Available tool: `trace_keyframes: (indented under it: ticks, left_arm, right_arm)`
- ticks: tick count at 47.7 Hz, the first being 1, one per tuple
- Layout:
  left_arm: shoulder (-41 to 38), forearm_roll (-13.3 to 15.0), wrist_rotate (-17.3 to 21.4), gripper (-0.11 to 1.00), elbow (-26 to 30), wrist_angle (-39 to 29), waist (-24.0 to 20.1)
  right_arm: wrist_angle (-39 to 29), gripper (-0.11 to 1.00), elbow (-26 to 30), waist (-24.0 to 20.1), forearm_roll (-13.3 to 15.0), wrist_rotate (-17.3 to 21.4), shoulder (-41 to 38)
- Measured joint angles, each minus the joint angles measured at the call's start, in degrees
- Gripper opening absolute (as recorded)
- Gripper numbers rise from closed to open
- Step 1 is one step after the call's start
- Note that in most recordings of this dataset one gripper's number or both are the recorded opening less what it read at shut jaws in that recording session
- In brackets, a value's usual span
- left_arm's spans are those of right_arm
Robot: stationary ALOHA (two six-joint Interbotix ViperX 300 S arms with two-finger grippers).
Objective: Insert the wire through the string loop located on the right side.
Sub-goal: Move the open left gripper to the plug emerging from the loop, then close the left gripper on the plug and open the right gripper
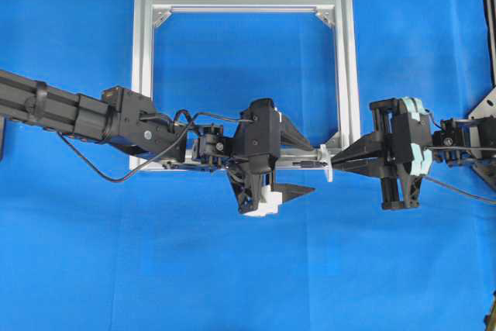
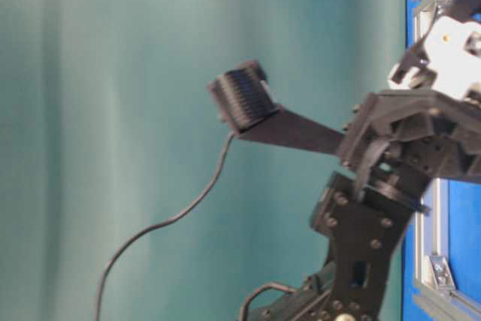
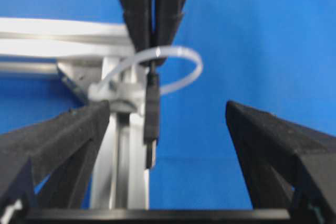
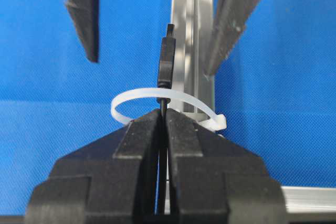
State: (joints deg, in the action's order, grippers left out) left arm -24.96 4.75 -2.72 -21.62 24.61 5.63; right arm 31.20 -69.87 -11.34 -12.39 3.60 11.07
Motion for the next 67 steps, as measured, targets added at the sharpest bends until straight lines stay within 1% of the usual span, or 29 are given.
trace_keyframes:
  ticks: [60, 67]
  left_arm:
    - [-0.2, 0.1, 0.0, 0.86, 0.1, -0.6, -0.1]
    - [-0.2, 0.1, 0.0, 0.84, 0.3, -0.6, -0.1]
  right_arm:
    - [0.0, -0.04, 0.0, 0.0, 0.1, 0.0, 0.0]
    - [0.0, -0.04, 0.0, -0.1, 0.1, 0.0, 0.0]
